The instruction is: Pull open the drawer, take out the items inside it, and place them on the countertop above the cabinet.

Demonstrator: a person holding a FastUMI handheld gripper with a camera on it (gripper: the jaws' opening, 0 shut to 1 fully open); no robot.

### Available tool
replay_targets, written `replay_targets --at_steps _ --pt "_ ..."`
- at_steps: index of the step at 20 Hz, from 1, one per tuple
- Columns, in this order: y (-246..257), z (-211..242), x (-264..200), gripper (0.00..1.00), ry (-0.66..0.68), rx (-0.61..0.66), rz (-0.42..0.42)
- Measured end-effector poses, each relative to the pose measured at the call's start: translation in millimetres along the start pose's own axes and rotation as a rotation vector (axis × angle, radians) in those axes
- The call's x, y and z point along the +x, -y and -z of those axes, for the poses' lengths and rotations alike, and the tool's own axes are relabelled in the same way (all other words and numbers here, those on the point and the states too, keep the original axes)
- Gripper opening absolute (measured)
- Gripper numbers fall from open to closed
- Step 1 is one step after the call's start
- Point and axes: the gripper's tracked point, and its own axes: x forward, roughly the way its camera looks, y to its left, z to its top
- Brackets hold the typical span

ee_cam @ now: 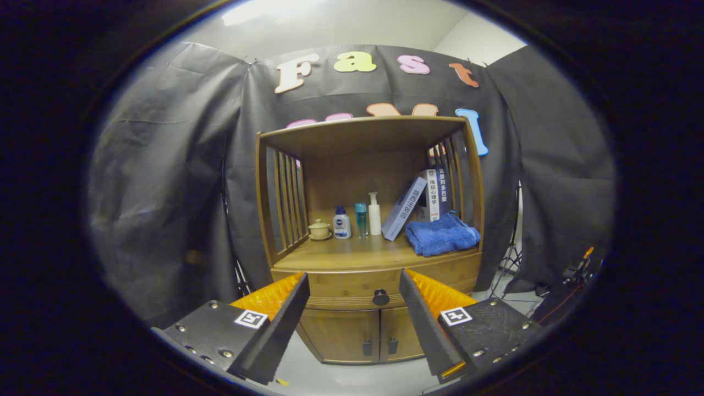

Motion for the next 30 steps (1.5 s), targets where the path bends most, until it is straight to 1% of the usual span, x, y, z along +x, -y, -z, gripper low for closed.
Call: replay_targets --at_steps 4,6,8,11,13,14,15,17,19,20,21,22,25,28,30 --pt "2.4 5.0 13.8 0.98 0.008 -0.04 0.003" --pt "5.1 2.9 23.3 0.98 0.045 -0.071 0.004" --pt "14.0 4.1 37.6 0.98 0.091 -0.095 0.025" --pt "30.4 27.6 68.0 0.98 0.104 -0.172 0.05" --pt "27.3 41.9 86.3 0.98 0.117 -0.187 0.01" --pt "32.5 50.9 96.1 0.98 0.115 -0.202 0.015" --pt "39.6 60.6 107.1 0.98 0.104 -0.217 0.024" --pt "47.4 79.3 130.5 0.98 0.09 -0.203 0.023" --pt "57.2 105.9 153.0 0.98 0.036 -0.194 0.027" --pt "53.5 117.1 164.9 0.98 0.013 -0.2 -0.004" --pt "56.1 131.3 173.4 0.98 -0.027 -0.206 -0.017" --pt "61.5 147.2 178.4 0.98 -0.064 -0.191 -0.004" --pt "66.2 187.8 204.4 0.98 -0.181 -0.077 0.002" --pt "68.0 182.0 207.7 0.67 -0.135 0.001 0.021" --pt "65.8 176.1 210.8 0.69 -0.098 0.008 0.033"
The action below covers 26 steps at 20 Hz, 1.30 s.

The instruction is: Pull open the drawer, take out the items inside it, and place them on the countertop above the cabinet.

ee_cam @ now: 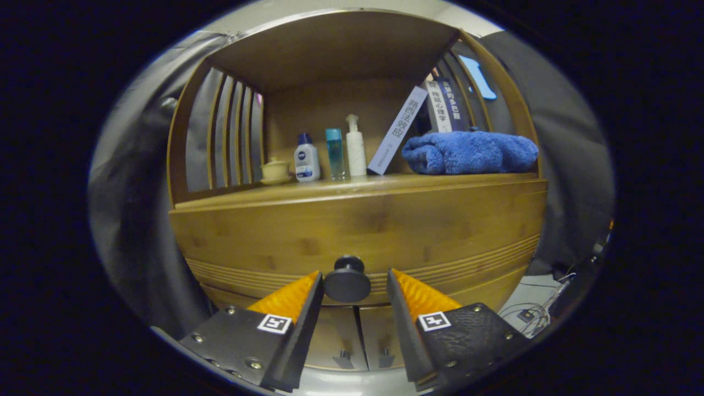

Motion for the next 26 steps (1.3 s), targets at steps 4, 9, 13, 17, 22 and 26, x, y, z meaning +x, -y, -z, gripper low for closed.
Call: replay_targets --at_steps 4,9,13,17,22,26 --pt "-4.3 0.4 0.5 0.4 -0.001 -0.029 0.007" --pt "-3.4 -1.8 1.8 0.39 0.078 -0.026 0.085" --pt "-4.1 -1.9 6.5 0.39 0.107 -0.141 0.094" --pt "-7.0 7.5 -9.7 0.32 0.027 -0.118 0.06" --pt "-4.3 10.2 -33.6 0.29 0.035 -0.158 0.088" --pt "-5.2 15.1 -58.4 0.29 0.018 -0.131 0.092"
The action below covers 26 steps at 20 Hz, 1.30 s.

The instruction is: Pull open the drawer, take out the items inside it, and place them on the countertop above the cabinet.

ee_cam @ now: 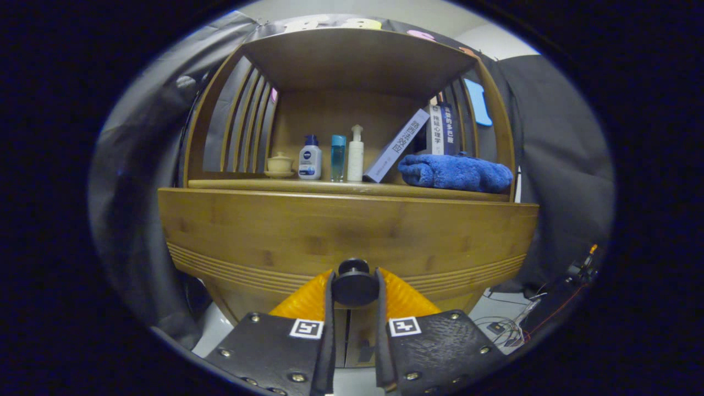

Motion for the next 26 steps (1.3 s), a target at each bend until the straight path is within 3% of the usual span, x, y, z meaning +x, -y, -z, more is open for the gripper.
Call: replay_targets --at_steps 17,19,21,25,26 --pt "8.3 22.6 -132.7 0.29 -0.041 0.073 0.008" --pt "5.6 1.6 -146.0 0.29 0.05 0.046 -0.018" --pt "1.6 -1.7 -153.6 0.03 0.01 -0.104 -0.066" --pt "6.6 -36.1 -178.6 0.02 0.101 -0.095 -0.022" --pt "6.6 -45.2 -181.2 0.08 0.108 -0.095 -0.032"
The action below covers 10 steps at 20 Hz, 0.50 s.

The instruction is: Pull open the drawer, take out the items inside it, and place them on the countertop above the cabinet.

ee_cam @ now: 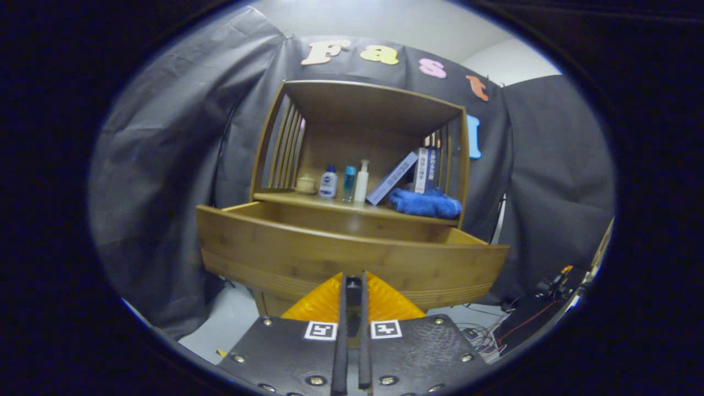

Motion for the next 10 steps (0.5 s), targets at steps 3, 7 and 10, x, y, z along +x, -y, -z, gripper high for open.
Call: replay_targets --at_steps 3,7,10 --pt "-2.4 -18.4 7.5 0.25 -0.05 -0.025 -0.047" --pt "7.7 -44.9 25.4 0.54 -0.073 -0.061 -0.035" --pt "3.7 -60.2 44.4 0.76 -0.135 -0.023 -0.09"
